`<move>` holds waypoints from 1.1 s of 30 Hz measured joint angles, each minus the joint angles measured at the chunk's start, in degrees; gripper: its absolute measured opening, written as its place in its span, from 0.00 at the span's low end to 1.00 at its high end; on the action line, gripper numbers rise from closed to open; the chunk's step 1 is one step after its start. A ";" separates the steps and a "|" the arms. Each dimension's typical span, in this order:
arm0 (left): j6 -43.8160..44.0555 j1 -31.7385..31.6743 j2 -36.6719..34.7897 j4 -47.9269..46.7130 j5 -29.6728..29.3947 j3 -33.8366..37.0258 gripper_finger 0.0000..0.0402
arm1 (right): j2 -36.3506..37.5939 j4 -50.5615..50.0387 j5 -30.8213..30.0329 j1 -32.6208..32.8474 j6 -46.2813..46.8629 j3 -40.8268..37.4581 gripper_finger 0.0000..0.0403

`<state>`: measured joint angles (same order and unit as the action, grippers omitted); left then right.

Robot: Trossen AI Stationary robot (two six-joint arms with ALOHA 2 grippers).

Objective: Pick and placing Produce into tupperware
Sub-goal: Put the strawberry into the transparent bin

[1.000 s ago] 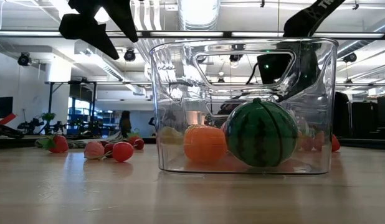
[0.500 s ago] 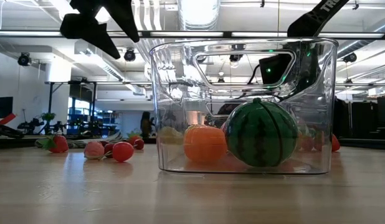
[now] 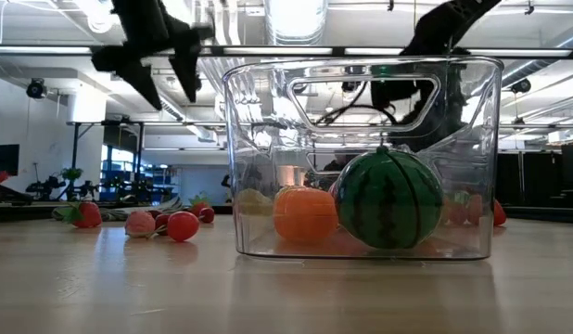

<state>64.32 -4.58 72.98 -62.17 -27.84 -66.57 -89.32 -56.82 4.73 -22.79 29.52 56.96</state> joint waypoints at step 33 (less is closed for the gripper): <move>-39.35 -33.26 28.92 11.75 19.66 -5.06 0.56 | 4.06 -8.50 -7.83 -0.13 -7.06 17.58 0.82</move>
<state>24.97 -37.84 101.90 -50.42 -8.18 -71.62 -85.26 -65.32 -3.09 -22.92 22.46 74.54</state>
